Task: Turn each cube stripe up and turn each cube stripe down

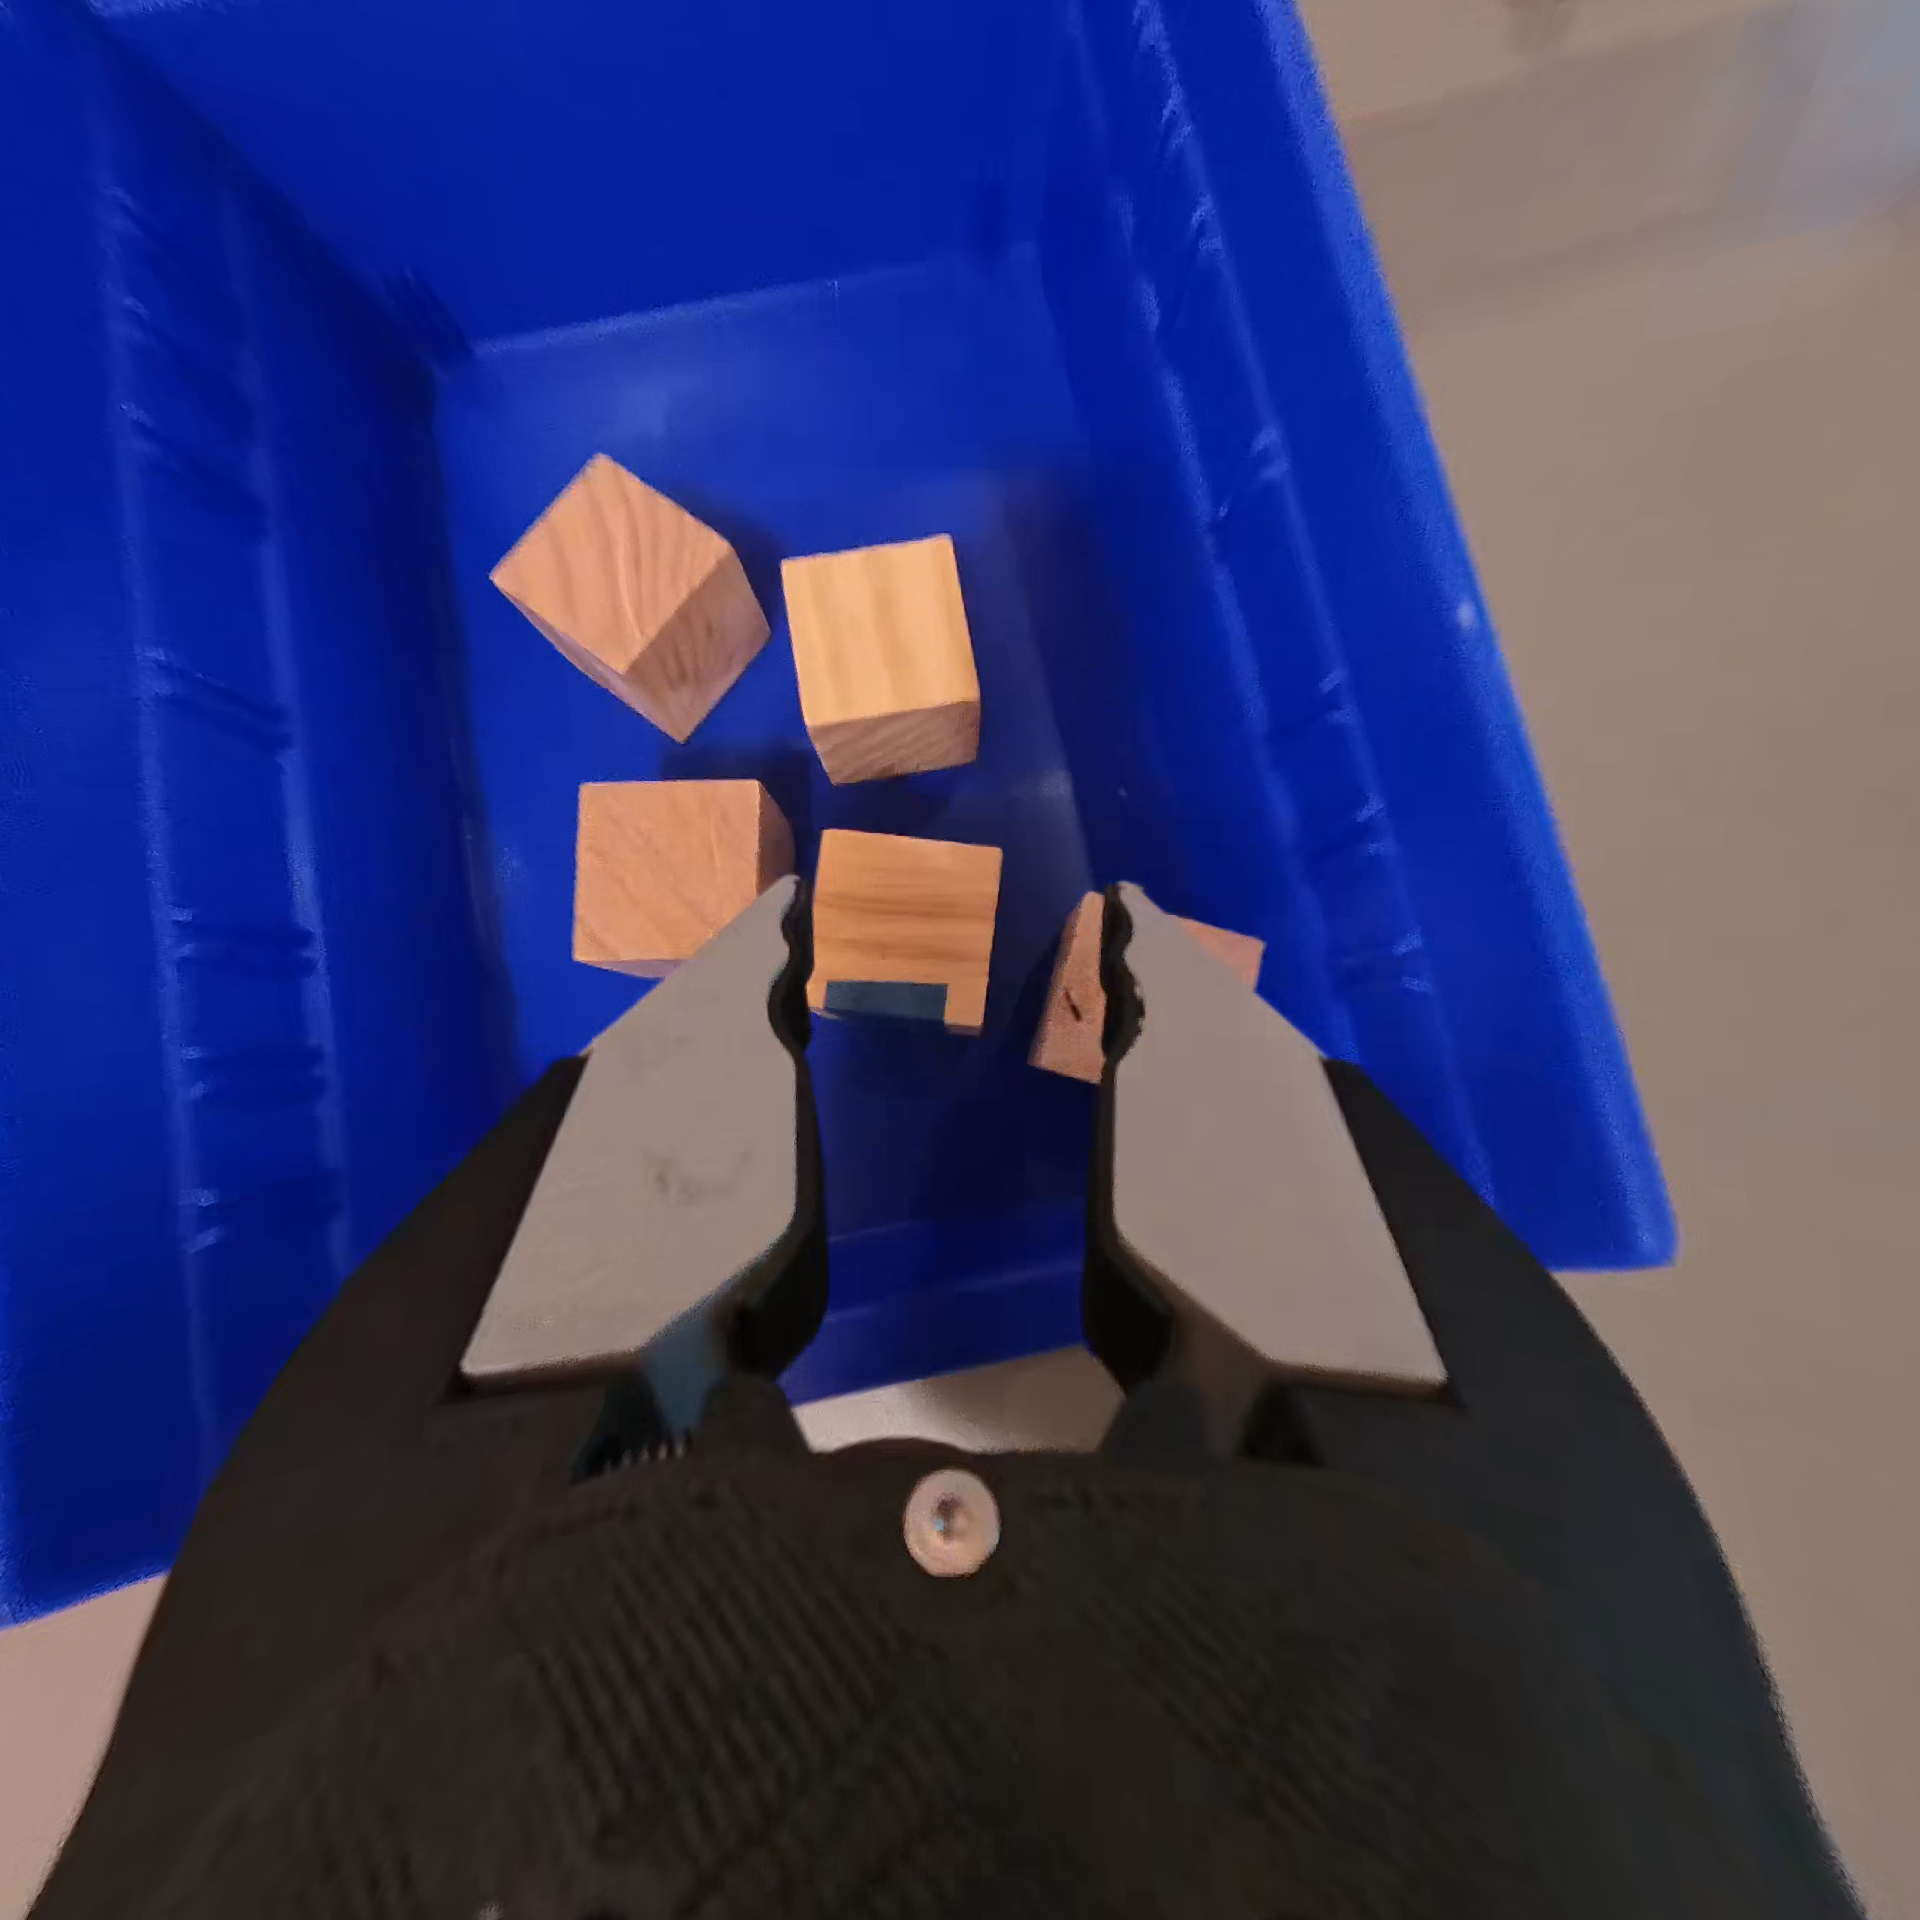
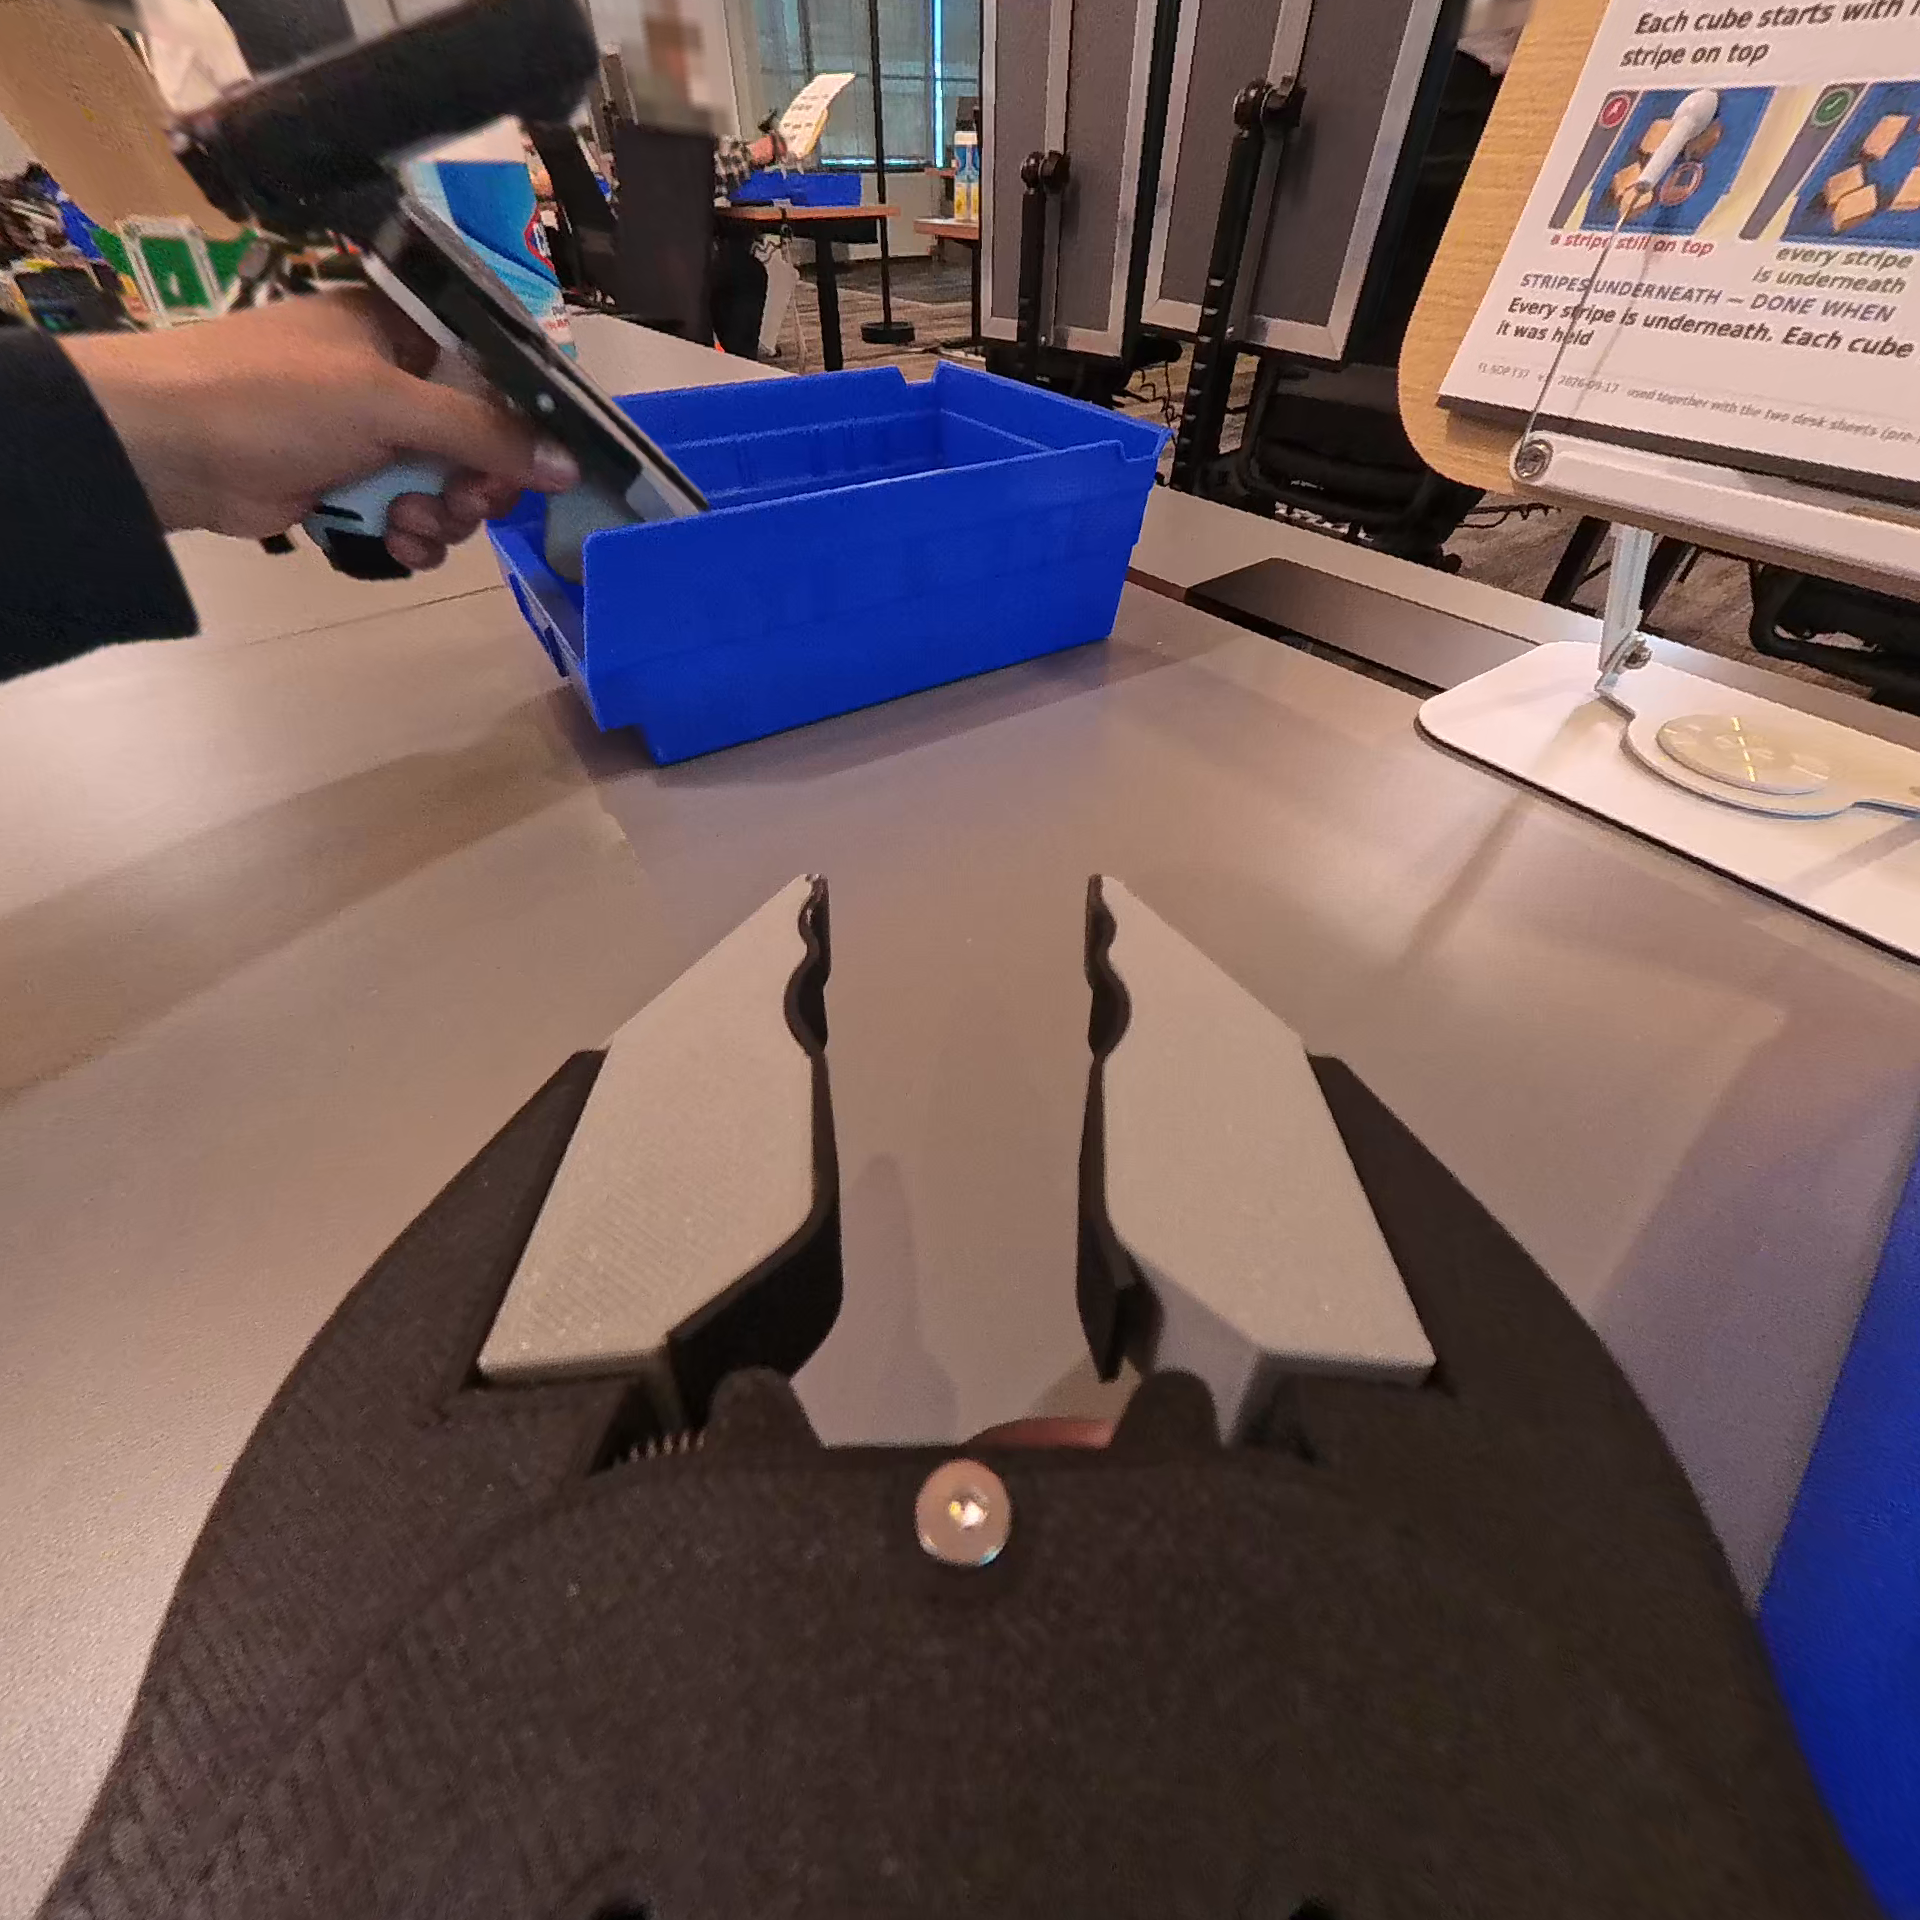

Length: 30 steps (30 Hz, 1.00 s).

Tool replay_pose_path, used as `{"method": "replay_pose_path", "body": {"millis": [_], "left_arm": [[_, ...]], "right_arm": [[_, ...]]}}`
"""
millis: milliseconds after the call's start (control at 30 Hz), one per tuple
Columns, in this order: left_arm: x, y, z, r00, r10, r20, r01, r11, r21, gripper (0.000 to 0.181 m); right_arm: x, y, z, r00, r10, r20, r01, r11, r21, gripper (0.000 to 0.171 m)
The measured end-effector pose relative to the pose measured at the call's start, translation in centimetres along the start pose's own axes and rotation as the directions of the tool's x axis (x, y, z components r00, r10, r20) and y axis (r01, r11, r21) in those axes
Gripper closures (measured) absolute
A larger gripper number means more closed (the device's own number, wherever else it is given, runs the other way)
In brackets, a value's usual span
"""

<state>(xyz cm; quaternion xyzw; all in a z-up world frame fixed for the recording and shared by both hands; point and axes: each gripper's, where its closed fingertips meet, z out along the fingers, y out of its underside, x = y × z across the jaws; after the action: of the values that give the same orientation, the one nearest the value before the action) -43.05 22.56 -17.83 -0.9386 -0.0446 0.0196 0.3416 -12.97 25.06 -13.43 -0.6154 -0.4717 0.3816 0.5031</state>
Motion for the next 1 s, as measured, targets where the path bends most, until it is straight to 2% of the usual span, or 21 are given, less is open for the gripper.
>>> {"method": "replay_pose_path", "body": {"millis": [100, 200, 333, 500, 633, 700, 767, 833, 867, 900, 1000], "left_arm": [[-0.5, 0.6, 1.2, 1.000, -0.004, 0.019, 0.005, 0.999, -0.033, 0.125], [-1.3, 1.2, 2.1, 0.999, -0.019, 0.044, 0.022, 0.997, -0.072, 0.137], [-1.6, 3.1, 3.5, 0.999, -0.013, 0.050, 0.021, 0.986, -0.166, 0.135], [-1.9, 3.0, 3.3, 0.998, -0.030, 0.057, 0.039, 0.986, -0.161, 0.136], [-1.8, 0.8, 1.0, 0.989, -0.148, -0.004, 0.148, 0.988, -0.040, 0.136], [-1.1, -1.2, -1.0, 0.962, -0.250, -0.111, 0.258, 0.963, 0.073, 0.136], [1.2, -3.4, -3.5, 0.880, -0.335, -0.338, 0.407, 0.897, 0.171, 0.136], [5.1, -5.2, -6.7, 0.711, -0.339, -0.616, 0.542, 0.823, 0.172, 0.137], [7.0, -5.6, -8.1, 0.628, -0.317, -0.711, 0.576, 0.804, 0.150, 0.137], [8.7, -5.7, -9.2, 0.573, -0.290, -0.767, 0.582, 0.803, 0.131, 0.137], [13.4, -5.0, -10.9, 0.510, -0.232, -0.828, 0.538, 0.837, 0.097, 0.138]], "right_arm": [[-0.1, 0.2, 0.2, 1.000, 0.006, 0.010, -0.006, 1.000, -0.009, 0.125], [-0.4, 0.2, 0.3, 1.000, -0.003, 0.016, 0.003, 1.000, -0.014, 0.125], [-0.5, 0.3, 0.3, 1.000, -0.018, 0.017, 0.018, 1.000, -0.018, 0.125], [-0.6, 0.3, 0.3, 1.000, -0.009, 0.023, 0.009, 1.000, -0.020, 0.125], [-0.8, 0.7, 0.5, 0.999, -0.009, 0.036, 0.010, 0.999, -0.039, 0.124], [-1.2, 0.8, 0.6, 0.998, -0.018, 0.053, 0.020, 0.999, -0.044, 0.122], [-1.9, 0.8, 0.7, 0.997, -0.042, 0.071, 0.045, 0.998, -0.044, 0.118], [-2.6, 0.7, 0.7, 0.993, -0.083, 0.084, 0.087, 0.995, -0.039, 0.114], [-3.2, 0.7, 0.8, 0.990, -0.103, 0.098, 0.107, 0.994, -0.033, 0.109], [-3.9, 0.6, 0.8, 0.986, -0.117, 0.121, 0.121, 0.992, -0.025, 0.105], [-6.0, 0.2, 0.8, 0.972, -0.116, 0.206, 0.117, 0.993, 0.005, 0.098]]}}
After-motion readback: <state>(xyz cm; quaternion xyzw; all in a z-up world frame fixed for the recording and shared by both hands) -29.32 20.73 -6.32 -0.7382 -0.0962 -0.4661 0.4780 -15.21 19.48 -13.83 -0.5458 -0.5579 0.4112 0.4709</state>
